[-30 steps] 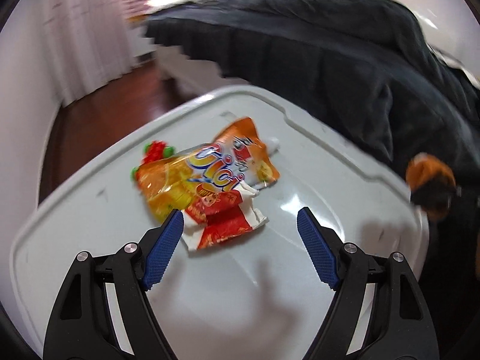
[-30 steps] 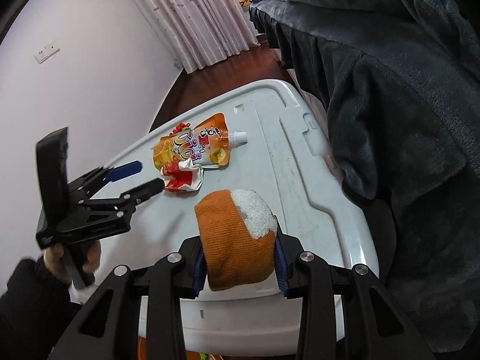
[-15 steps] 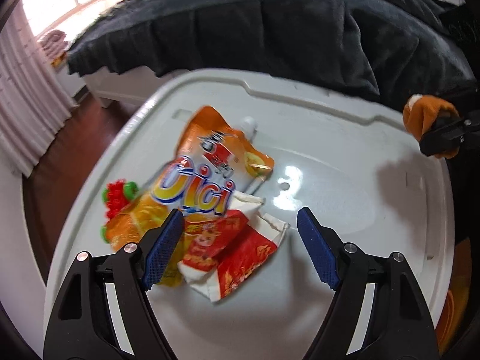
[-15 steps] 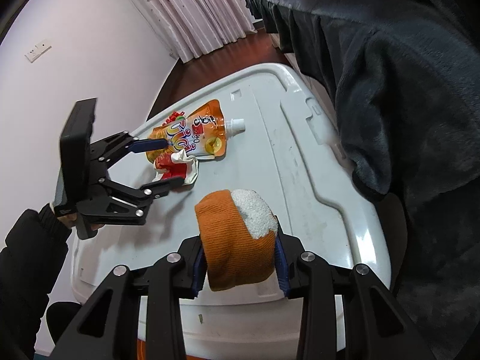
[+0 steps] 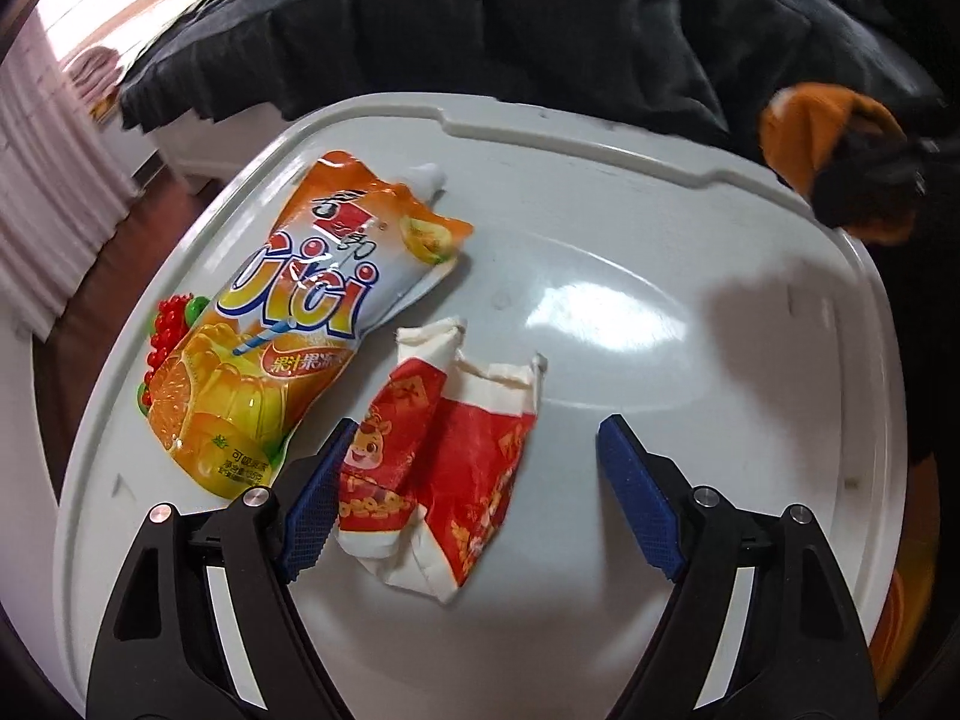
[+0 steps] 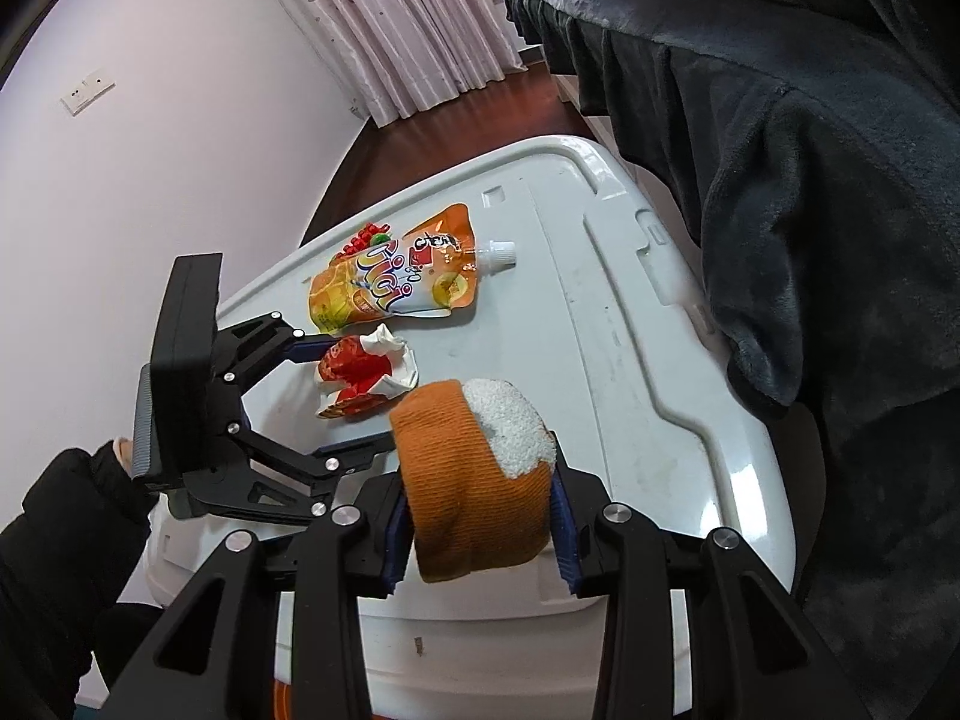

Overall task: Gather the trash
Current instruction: 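Grasp the orange bun with the right tool while the left tool grasps the red wrapper, then carry the bun and wrapper over the orange bucket and release both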

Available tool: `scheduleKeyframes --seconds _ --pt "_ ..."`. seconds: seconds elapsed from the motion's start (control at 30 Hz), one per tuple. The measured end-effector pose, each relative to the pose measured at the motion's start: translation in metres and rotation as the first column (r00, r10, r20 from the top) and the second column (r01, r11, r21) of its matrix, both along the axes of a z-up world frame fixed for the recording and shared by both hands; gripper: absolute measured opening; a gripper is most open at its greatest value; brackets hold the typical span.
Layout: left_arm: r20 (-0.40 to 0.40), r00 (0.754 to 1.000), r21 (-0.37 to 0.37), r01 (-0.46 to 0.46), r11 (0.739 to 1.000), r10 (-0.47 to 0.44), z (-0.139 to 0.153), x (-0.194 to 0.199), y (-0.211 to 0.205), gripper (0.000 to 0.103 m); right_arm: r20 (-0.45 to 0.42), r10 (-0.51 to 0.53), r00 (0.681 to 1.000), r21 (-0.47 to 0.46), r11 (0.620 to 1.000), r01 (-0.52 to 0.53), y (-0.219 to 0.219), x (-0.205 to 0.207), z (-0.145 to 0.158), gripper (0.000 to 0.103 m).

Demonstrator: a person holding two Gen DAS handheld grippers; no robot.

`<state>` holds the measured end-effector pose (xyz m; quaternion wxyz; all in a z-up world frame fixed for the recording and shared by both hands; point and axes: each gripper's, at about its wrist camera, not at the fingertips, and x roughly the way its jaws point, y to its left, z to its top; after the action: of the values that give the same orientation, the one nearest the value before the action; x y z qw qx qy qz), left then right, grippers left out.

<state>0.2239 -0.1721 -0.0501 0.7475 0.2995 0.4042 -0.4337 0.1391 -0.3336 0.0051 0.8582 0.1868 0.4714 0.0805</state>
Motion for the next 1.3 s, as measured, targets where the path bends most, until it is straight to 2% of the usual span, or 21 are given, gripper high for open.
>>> scheduleKeyframes --seconds 0.07,0.17,0.2,0.23,0.27,0.43,0.53,0.6,0.67,0.77,0.83,0.9,1.07,1.23,1.3 --pt "0.027 0.999 0.004 -0.025 1.000 0.024 0.001 0.004 -0.007 0.079 0.003 -0.004 1.000 0.001 1.000 0.004 -0.001 0.000 0.001 0.038" --pt "-0.003 0.998 -0.017 -0.067 0.998 0.067 0.000 0.011 -0.013 0.077 0.004 -0.007 1.000 0.001 1.000 0.007 -0.002 0.000 0.001 0.038" --pt "-0.014 0.997 -0.026 -0.076 0.997 0.076 -0.001 0.011 -0.012 0.076 0.003 -0.008 1.000 0.003 1.000 0.008 -0.002 -0.001 0.001 0.038" --pt "-0.030 0.996 -0.041 -0.086 0.995 0.085 -0.001 0.011 -0.012 0.068 0.002 -0.009 1.000 0.008 1.000 0.009 -0.003 -0.001 0.002 0.038" --pt "-0.049 0.994 -0.058 -0.105 0.993 0.102 -0.002 0.011 -0.011 0.065 0.004 -0.010 1.000 0.012 1.000 0.010 -0.003 -0.001 0.002 0.038" --pt "0.023 0.975 -0.068 -0.220 0.973 0.222 0.001 -0.009 -0.012 0.056 0.011 -0.016 1.000 0.021 1.000 0.016 -0.003 -0.002 0.005 0.038" --pt "0.034 0.933 -0.065 -0.354 0.933 0.357 0.002 -0.016 -0.009 0.035 0.019 -0.019 1.000 0.032 0.999 0.019 -0.001 -0.001 0.007 0.038" --pt "0.031 0.890 -0.074 -0.452 0.889 0.456 0.002 -0.023 -0.001 0.034 0.028 -0.019 0.999 0.039 0.999 0.018 0.003 0.001 0.010 0.038" --pt "0.026 0.858 -0.088 -0.509 0.856 0.513 0.003 -0.027 0.008 0.033 0.042 -0.012 0.999 0.042 0.999 0.010 0.009 0.002 0.014 0.038" --pt "-0.005 0.790 -0.121 -0.609 0.784 0.613 0.009 -0.037 0.027 0.030 0.061 0.002 0.998 0.041 0.999 -0.004 0.020 0.004 0.019 0.038" --pt "0.009 0.764 -0.118 -0.640 0.760 0.645 0.012 -0.036 0.033 0.030 0.074 0.012 0.997 0.021 1.000 -0.013 0.027 0.005 0.021 0.038" --pt "0.024 0.743 -0.120 -0.662 0.740 0.669 0.017 -0.042 0.041 0.030 0.087 0.016 0.996 0.001 1.000 -0.016 0.032 0.004 0.023 0.038" --pt "0.050 0.707 -0.143 -0.694 0.706 0.706 0.033 -0.063 0.061 0.030 0.100 0.017 0.995 -0.030 0.999 -0.014 0.039 0.004 0.024 0.038" --pt "0.024 0.669 -0.175 -0.729 0.662 0.743 0.046 -0.072 0.083 0.030 0.095 0.020 0.995 -0.001 1.000 -0.020 0.049 0.006 0.024 0.038" --pt "-0.002 0.650 -0.190 -0.746 0.638 0.760 0.055 -0.089 0.100 0.030 0.098 0.047 0.994 0.003 0.999 -0.048 0.057 0.001 0.025 0.038"
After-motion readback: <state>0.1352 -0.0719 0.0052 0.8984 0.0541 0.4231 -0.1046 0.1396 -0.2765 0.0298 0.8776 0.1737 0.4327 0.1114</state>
